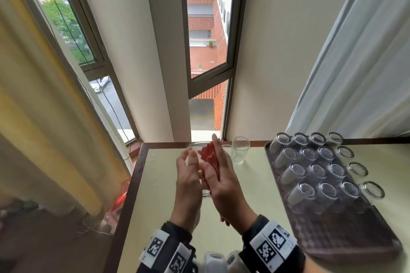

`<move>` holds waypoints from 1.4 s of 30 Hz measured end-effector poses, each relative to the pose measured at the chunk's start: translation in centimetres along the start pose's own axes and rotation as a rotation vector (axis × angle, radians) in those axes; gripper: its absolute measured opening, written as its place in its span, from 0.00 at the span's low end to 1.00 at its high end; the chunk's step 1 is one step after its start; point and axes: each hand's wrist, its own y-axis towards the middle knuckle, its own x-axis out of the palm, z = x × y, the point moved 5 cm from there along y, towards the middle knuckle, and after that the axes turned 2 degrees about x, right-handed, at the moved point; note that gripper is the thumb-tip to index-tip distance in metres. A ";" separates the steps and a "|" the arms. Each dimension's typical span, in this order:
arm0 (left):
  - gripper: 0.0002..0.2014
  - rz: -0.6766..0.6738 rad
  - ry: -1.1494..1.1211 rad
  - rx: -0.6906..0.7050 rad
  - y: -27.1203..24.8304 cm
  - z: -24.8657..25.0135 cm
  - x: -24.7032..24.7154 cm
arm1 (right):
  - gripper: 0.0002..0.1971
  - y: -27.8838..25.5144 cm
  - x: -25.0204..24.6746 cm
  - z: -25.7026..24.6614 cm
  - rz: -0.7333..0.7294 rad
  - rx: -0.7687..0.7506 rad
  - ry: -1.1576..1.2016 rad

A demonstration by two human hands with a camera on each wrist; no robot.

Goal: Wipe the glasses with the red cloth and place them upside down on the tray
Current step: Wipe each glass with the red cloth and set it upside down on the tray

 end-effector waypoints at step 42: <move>0.29 -0.080 0.193 0.156 -0.7 0.6 3.1 | 0.33 2.0 -3.8 -0.5 0.061 0.118 0.339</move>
